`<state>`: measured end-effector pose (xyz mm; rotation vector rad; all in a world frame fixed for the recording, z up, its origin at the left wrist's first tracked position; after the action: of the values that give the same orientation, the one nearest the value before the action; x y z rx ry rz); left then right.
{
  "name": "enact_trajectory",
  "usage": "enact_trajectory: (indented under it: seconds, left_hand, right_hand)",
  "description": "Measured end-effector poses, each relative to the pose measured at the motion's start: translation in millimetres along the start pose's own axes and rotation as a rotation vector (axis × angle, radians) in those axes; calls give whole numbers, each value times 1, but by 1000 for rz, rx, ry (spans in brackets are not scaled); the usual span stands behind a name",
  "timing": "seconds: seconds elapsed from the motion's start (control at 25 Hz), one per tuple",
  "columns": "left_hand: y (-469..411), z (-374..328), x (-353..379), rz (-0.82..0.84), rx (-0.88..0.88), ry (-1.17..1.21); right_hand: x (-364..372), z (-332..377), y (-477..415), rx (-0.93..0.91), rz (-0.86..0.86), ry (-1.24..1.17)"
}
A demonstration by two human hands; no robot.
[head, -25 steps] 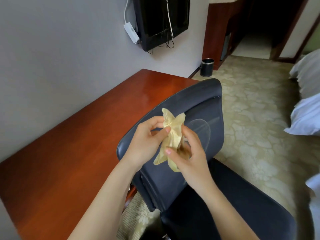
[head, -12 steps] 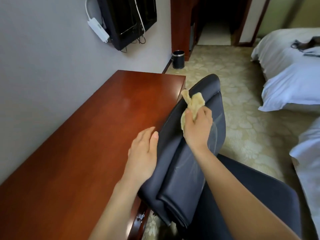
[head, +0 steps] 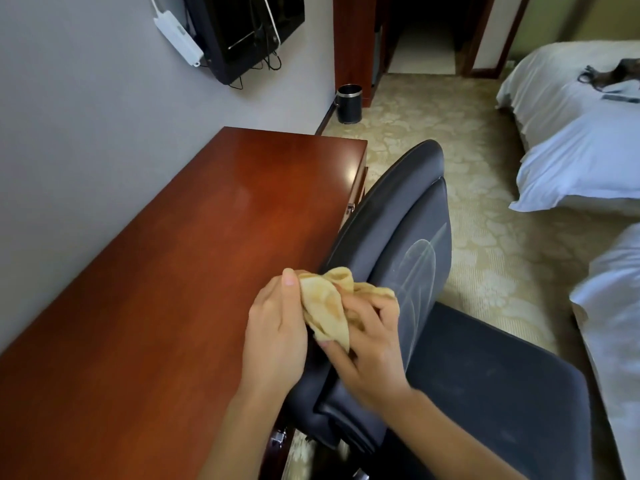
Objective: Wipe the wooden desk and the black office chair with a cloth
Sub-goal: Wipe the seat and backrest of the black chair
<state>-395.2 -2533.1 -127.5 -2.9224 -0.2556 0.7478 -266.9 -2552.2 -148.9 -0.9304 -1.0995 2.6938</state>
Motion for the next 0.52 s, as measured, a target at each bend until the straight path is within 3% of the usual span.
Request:
enact_trajectory:
  seconds: [0.04, 0.16, 0.36, 0.52]
  left_hand:
    - [0, -1, 2, 12, 9, -34]
    - [-2, 1, 4, 52, -57, -126]
    - [-5, -5, 6, 48, -71, -184]
    - [-3, -4, 3, 8, -94, -150]
  right_hand:
    - [-3, -13, -10, 1, 25, 45]
    - [-14, -64, -48, 240, 29, 65]
    - [-29, -143, -112, 391, -12, 180]
    - [-53, -212, -151, 692, -43, 167]
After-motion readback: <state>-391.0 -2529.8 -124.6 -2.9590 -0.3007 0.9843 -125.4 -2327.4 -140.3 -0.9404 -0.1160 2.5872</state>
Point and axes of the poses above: each hand's wrist, its own y-axis away from the middle knuckle, its own x-axis out of the palm, z = x × y, the point moved 6 cm from there along -y, towards the middle knuckle, and after that the axes turned 3 degrees about z, right-handed, at the moved point
